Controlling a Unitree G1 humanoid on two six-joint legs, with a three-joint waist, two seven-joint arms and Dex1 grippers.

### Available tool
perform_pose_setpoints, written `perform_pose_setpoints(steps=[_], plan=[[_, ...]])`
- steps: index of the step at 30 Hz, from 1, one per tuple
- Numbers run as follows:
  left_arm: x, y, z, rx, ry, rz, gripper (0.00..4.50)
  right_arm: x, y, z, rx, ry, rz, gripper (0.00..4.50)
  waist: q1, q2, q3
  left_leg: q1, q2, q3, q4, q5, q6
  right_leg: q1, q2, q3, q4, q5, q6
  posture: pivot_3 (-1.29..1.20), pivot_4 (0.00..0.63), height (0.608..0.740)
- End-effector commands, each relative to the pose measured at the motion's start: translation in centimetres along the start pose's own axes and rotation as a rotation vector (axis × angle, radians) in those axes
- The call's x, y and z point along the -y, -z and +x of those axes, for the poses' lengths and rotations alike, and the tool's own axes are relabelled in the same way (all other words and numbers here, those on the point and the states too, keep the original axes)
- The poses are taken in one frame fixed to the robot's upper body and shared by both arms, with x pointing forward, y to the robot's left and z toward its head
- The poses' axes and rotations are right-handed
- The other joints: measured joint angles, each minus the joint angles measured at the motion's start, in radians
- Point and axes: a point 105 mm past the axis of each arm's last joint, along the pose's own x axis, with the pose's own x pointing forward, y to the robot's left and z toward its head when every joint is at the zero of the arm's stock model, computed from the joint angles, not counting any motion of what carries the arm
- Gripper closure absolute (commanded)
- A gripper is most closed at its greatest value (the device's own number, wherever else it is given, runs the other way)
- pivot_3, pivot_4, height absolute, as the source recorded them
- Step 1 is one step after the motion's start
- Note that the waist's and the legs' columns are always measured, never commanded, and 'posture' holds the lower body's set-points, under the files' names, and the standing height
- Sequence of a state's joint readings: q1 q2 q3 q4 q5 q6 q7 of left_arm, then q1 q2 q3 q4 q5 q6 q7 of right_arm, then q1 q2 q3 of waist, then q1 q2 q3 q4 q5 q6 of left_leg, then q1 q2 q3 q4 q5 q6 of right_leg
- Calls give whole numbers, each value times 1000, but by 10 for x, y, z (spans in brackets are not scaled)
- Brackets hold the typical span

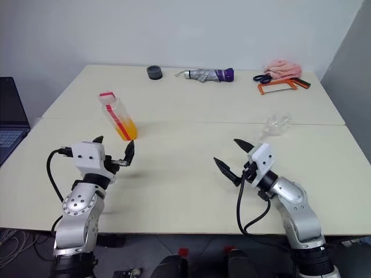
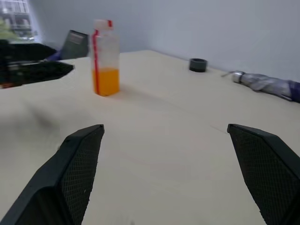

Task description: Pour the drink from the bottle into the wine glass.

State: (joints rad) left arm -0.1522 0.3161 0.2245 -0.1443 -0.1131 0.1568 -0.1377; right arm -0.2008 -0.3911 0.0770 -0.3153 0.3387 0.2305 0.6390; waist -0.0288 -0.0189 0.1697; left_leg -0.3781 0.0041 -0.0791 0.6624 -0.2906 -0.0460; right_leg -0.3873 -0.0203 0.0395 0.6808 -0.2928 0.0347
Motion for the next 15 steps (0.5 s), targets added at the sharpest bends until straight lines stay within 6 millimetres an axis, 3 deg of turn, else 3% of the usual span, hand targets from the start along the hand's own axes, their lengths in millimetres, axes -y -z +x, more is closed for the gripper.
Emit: perform_pose_setpoints(steps=[1,15], plan=[[-2,-9,11,11,-35,19,33,-10,-17,7,34,-89,-7,0,0,0,0,0,0,0,0,0,0,0,0,0,0,0,0,0,150,740],[-9,-19,48,-2,-108,-42,33,-22,-23,14,-10,-242,6,0,0,0,0,-1,-1,0,0,0,0,-1,-1,-1,0,0,0,0,150,740]])
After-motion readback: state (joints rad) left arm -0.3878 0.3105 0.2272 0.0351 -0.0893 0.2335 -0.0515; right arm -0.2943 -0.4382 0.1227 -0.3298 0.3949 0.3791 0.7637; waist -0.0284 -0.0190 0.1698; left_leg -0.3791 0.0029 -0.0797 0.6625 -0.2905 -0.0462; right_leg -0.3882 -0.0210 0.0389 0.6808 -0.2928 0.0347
